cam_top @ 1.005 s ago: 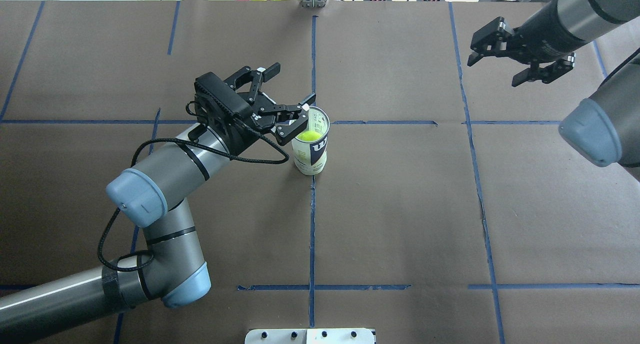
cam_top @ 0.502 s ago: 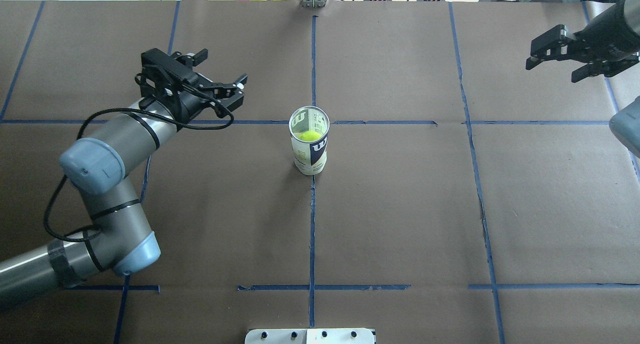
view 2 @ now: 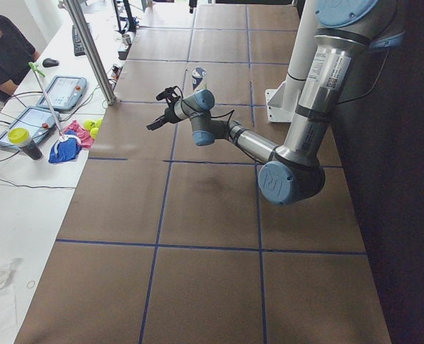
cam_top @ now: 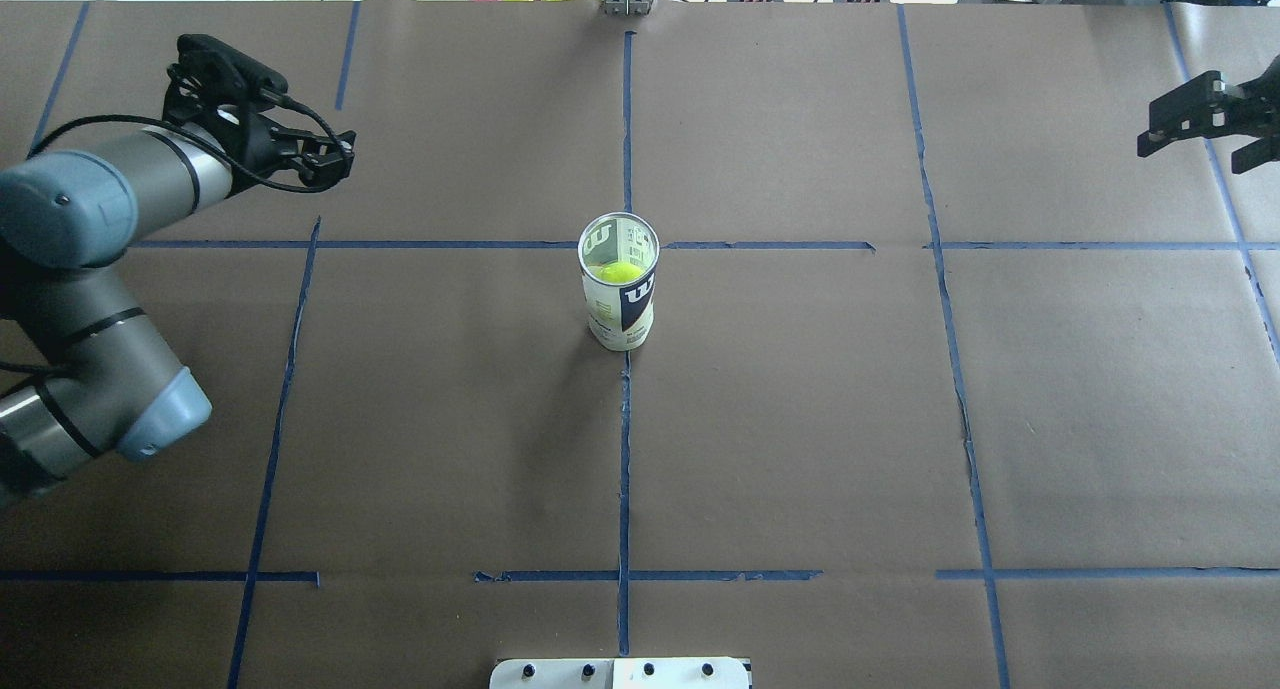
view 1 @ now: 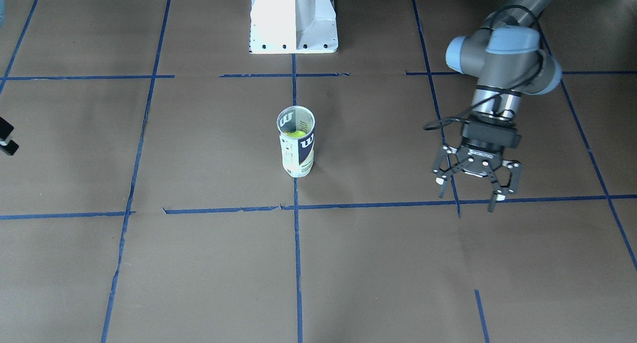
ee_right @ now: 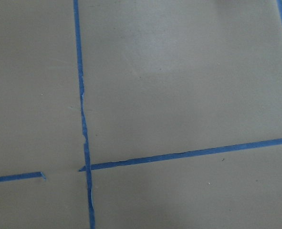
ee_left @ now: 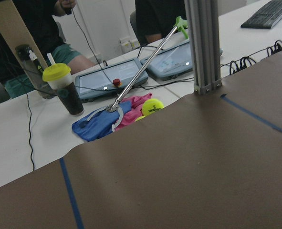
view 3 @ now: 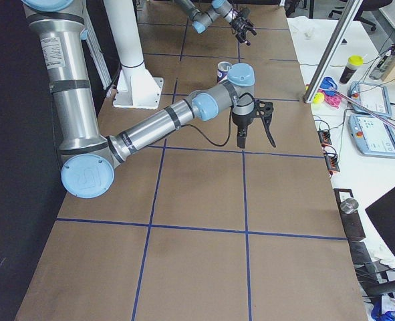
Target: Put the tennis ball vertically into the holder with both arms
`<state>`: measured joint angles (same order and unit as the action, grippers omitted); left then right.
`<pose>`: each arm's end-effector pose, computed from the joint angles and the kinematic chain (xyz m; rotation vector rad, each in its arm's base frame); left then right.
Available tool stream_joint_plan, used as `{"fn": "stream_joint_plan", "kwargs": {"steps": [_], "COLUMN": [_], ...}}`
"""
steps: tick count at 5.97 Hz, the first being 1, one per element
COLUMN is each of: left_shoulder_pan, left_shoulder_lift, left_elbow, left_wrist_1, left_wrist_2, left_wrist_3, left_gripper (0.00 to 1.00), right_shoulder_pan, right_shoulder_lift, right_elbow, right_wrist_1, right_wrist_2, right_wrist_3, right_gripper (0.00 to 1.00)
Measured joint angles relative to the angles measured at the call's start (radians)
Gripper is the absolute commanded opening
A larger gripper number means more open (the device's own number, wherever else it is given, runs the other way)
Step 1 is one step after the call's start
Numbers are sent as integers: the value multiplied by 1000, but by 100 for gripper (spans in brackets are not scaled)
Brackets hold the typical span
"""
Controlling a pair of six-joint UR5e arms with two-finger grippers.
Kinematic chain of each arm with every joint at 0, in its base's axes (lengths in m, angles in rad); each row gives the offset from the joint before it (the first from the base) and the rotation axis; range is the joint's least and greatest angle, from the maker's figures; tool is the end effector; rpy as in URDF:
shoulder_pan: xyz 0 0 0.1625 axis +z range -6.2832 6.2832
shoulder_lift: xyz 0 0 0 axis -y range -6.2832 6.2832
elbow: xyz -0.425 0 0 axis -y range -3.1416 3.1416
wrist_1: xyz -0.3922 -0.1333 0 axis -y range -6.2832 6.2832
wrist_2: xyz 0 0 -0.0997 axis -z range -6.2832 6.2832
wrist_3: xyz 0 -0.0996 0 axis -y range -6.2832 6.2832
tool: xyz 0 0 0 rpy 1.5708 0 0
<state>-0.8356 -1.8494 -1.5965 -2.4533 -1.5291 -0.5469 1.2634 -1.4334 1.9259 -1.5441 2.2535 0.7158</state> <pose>0.3144 -0.5525 0.3984 0.9739 0.6809 0.1409 -0.0928 -0.5252 0.4157 0.1083 -0.8262 0.2074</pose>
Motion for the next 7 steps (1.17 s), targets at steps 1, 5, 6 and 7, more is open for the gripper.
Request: {"fn": "stream_joint_plan", "kwargs": {"steps": [1, 5, 6, 7], "left_shoulder_pan": [-80, -487, -565, -649], "left_shoulder_lift": [48, 110, 121, 127], "left_elbow": [2, -2, -8, -10], "left_wrist_1": [74, 585, 733, 873], "left_wrist_2": [-142, -691, -757, -830], "left_wrist_3": [4, 266, 414, 486], "left_gripper": [100, 100, 100, 100], "right_shoulder_pan": [34, 114, 139, 155], "right_shoulder_lift": [-26, -73, -85, -111], "right_elbow": [-20, -121, -131, -131], "right_wrist_1": [-1, 0, -1, 0], "right_wrist_2": [39, 82, 82, 82], "right_wrist_3": [-63, -266, -299, -331], "right_gripper": [100, 100, 100, 100]}}
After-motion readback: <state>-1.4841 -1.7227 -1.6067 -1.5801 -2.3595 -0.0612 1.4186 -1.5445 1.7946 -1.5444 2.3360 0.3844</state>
